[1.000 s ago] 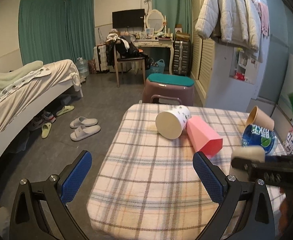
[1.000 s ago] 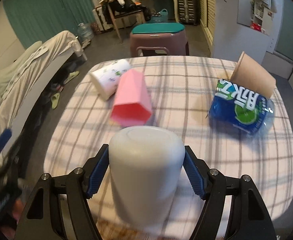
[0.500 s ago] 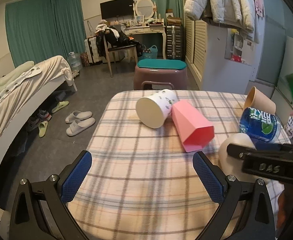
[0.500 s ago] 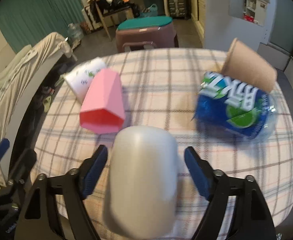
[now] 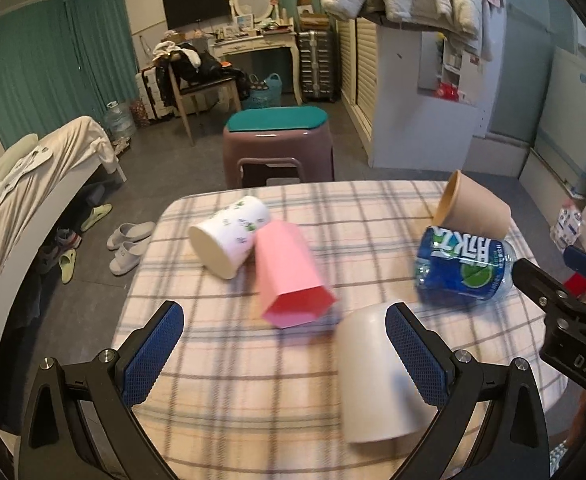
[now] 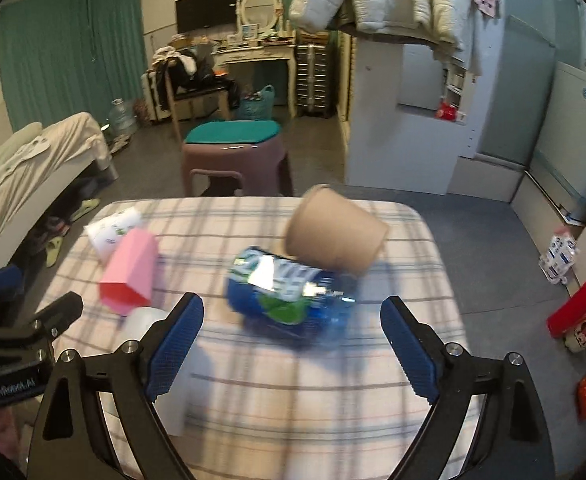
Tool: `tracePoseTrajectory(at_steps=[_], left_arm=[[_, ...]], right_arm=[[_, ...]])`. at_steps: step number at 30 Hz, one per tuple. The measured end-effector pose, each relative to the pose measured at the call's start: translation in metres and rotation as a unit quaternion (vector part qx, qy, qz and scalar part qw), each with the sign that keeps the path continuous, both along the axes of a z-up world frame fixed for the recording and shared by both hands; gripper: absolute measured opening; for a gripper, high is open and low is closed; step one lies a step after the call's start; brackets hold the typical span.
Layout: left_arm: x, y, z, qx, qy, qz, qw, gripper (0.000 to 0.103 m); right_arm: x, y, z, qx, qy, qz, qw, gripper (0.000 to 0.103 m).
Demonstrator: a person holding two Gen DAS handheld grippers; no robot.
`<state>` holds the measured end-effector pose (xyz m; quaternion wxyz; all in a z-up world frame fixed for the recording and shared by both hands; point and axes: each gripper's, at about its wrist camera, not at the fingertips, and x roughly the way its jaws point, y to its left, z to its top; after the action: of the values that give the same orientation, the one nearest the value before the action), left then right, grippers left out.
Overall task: Flip cup upside down
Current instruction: 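Pass the white cup from the right gripper into the left gripper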
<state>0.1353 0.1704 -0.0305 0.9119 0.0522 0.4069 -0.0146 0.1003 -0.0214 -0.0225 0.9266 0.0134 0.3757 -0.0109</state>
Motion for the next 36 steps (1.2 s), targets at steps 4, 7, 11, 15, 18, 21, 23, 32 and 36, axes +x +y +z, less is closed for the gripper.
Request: tracePoseTrajectory(at_steps=[4, 7, 11, 15, 18, 21, 23, 32, 36], left_arm=[[0.01, -0.018, -0.012, 0.001, 0.023, -0.005, 0.9997, 0.103], [0.018, -0.025, -0.025, -0.005, 0.053, -0.005, 0.9986, 0.103], [0.029, -0.031, -0.041, -0.007, 0.084, -0.004, 0.9964, 0.103], [0.037, -0.038, -0.053, -0.013, 0.107, -0.013, 0.994, 0.103], [0.045, -0.041, -0.059, -0.023, 0.127, -0.011, 0.9916, 0.103], [0.048, -0.043, -0.063, -0.013, 0.135, -0.014, 0.9907, 0.102], [0.051, -0.043, -0.066, -0.017, 0.143, -0.016, 0.9894, 0.102], [0.056, -0.041, -0.071, -0.075, 0.2, -0.04, 0.9761, 0.073], [0.051, -0.042, -0.064, -0.071, 0.199, -0.042, 0.9765, 0.073]], right_arm=[[0.0, -0.019, -0.009, 0.009, 0.005, -0.001, 1.0, 0.091], [0.001, -0.027, -0.018, 0.018, 0.008, 0.002, 1.0, 0.091], [0.001, -0.027, -0.028, 0.026, 0.011, 0.007, 1.0, 0.091], [0.003, -0.026, -0.035, 0.036, 0.014, 0.013, 0.999, 0.091], [0.005, -0.029, -0.041, 0.046, 0.017, 0.006, 0.999, 0.091], [0.004, -0.031, -0.041, 0.054, 0.013, 0.0, 0.998, 0.091], [0.004, -0.034, -0.04, 0.059, 0.007, -0.005, 0.998, 0.091], [0.0, -0.036, -0.035, 0.073, -0.012, -0.002, 0.997, 0.091], [-0.004, -0.038, -0.031, 0.076, -0.019, -0.004, 0.997, 0.091]])
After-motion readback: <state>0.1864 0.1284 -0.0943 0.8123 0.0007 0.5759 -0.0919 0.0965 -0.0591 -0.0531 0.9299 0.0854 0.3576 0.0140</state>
